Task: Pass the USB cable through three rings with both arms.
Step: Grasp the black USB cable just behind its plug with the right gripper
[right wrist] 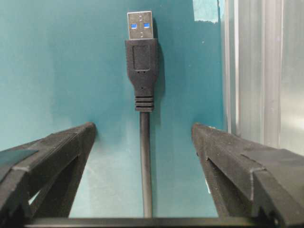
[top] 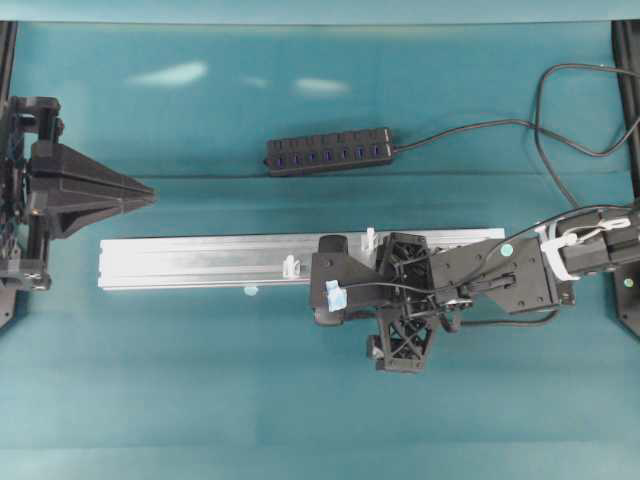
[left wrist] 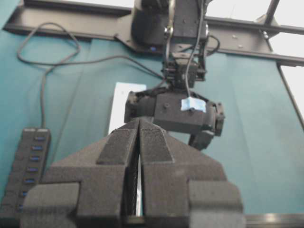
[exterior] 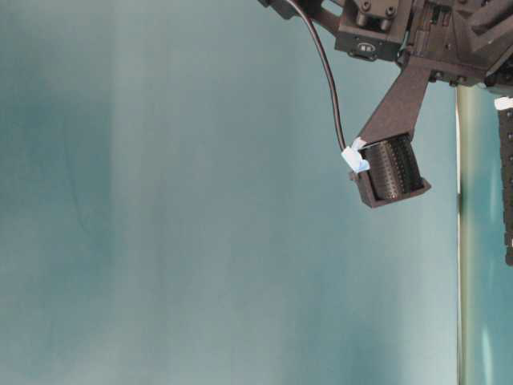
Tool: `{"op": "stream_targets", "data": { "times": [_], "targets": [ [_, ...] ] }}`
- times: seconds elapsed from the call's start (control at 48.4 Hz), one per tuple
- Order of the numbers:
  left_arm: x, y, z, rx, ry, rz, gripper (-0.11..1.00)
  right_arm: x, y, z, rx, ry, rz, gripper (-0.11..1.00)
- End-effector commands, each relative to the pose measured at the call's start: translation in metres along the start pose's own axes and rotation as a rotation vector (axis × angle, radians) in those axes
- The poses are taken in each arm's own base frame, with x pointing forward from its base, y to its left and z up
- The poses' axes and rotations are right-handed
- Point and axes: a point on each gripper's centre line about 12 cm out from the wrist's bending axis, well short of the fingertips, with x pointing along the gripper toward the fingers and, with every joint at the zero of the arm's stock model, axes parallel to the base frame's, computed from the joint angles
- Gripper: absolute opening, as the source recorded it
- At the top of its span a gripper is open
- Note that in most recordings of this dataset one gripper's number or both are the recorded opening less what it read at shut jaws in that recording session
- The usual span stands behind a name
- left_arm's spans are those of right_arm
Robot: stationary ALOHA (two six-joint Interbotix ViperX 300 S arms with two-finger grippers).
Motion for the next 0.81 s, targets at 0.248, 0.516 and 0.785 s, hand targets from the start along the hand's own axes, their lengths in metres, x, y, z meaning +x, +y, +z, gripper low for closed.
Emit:
{"op": "stream_targets", "data": {
  "times": [0.248, 0.516, 0.785],
  "targets": [
    [0.0003, -0.0002, 0.0073, 0.004, -0.02, 0.0, 0.02, 0.0012, -0.003, 0.001, 0.005, 0.007, -0.005, 0.4],
    [0.0003, -0.0005, 0.0073, 0.005, -0.02, -0.001, 0.02, 0.0023, -0.0045, -0.0007, 0.003, 0.022, -0.009, 0.15],
    [0.0003, 0.0002, 0.0073, 0.004, -0.02, 0.002, 0.02, 0.0016, -0.0016, -0.0001, -0.013, 0.023, -0.008, 0.03]
  ]
}}
